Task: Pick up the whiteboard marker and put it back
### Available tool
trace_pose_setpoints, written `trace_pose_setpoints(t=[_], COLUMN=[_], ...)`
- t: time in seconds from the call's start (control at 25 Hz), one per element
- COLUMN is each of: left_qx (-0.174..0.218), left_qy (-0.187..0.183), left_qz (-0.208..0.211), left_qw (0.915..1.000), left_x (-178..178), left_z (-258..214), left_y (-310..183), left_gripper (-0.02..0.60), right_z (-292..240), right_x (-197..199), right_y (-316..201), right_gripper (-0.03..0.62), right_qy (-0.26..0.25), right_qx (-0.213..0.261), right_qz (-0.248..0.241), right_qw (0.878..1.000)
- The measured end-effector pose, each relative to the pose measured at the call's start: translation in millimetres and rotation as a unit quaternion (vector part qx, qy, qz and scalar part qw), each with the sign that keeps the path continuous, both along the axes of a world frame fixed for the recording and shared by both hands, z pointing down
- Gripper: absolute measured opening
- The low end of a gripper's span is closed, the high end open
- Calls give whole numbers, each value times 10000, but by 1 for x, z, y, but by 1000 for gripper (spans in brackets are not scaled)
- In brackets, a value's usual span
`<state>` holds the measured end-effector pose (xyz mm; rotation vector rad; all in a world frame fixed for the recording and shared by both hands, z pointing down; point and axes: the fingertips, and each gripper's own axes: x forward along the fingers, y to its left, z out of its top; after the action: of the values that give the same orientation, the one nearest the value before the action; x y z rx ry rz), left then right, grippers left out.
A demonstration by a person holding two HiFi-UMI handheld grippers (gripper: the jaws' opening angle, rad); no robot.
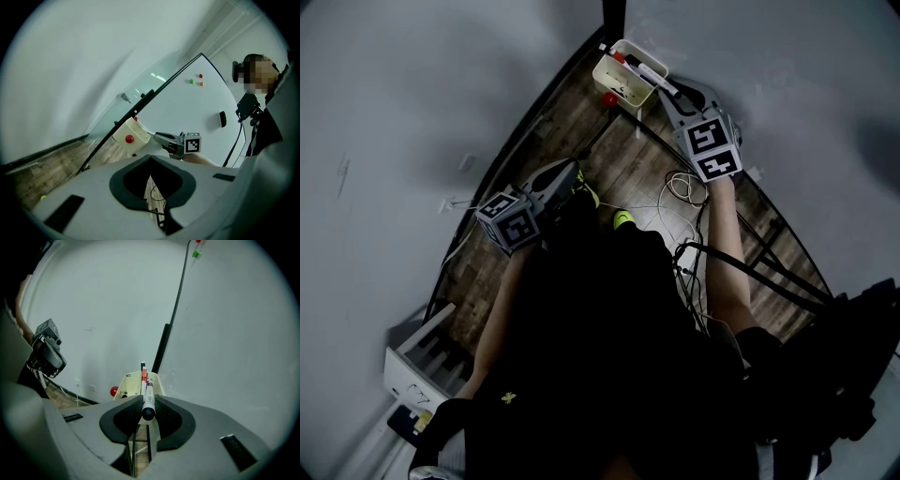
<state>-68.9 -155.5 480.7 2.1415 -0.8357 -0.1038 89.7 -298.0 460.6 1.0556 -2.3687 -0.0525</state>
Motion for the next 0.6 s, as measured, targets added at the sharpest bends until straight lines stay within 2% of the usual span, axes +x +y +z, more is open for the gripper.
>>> trace_pose_setpoints(t=[0.44, 0.6], left_qx=[41, 62], left_qy=[22, 15], left_qz=[0, -7], left_qw=[10000, 10000], left_x=[2, 2], left_z=[-2, -3], left_y=[1, 2], left_gripper=[18, 18], right_z=[-1, -4], right_x=[1, -2], right_y=[-2, -1], right_gripper=[87, 111], right_qy=[-8, -133], right_qx=[87, 112], right_qz=[105, 48], right_qw=[9999, 9998])
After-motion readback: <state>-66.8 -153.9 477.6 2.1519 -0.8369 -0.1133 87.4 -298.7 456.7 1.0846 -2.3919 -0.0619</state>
